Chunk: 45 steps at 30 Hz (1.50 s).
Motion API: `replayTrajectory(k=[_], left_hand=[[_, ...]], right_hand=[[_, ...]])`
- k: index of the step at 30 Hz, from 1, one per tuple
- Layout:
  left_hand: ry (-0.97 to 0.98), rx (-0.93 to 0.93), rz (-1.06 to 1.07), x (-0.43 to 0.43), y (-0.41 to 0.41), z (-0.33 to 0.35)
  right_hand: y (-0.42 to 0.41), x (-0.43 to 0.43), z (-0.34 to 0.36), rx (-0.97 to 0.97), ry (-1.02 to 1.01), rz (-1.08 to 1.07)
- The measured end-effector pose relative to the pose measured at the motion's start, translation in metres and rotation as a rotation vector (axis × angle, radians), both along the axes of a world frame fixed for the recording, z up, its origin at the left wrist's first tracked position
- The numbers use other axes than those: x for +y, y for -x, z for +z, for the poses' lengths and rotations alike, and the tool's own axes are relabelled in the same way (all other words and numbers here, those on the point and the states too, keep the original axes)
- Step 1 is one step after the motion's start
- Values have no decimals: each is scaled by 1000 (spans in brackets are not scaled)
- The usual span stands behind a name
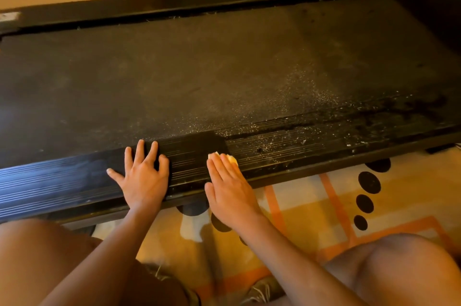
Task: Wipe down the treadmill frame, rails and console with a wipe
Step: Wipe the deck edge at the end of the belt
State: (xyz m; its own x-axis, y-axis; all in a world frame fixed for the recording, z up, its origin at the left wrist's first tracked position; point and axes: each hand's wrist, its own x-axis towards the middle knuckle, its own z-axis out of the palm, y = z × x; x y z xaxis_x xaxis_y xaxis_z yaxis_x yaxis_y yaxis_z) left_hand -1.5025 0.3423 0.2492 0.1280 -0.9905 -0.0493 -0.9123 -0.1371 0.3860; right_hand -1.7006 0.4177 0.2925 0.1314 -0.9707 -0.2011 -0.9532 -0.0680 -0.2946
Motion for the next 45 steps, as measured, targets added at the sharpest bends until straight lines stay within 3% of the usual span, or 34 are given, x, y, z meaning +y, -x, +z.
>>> replayTrajectory(k=[10, 17, 25, 32, 40, 45], left_hand=[[-7, 0, -2, -1, 0, 1], [-2, 9, 14, 1, 2, 4], [-5, 23, 18, 0, 2, 4], [-3, 29, 31, 0, 3, 3], [9, 40, 34, 0, 3, 2], [8, 42, 25, 1, 3, 4]], right_hand=[[-2, -96, 2, 60, -40, -64], [4, 6, 1, 7, -31, -34], [14, -97, 4, 44, -93, -108], [8, 6, 6, 2, -54, -84], [20, -89, 6, 16, -97, -169], [10, -14, 9, 8, -84, -162]])
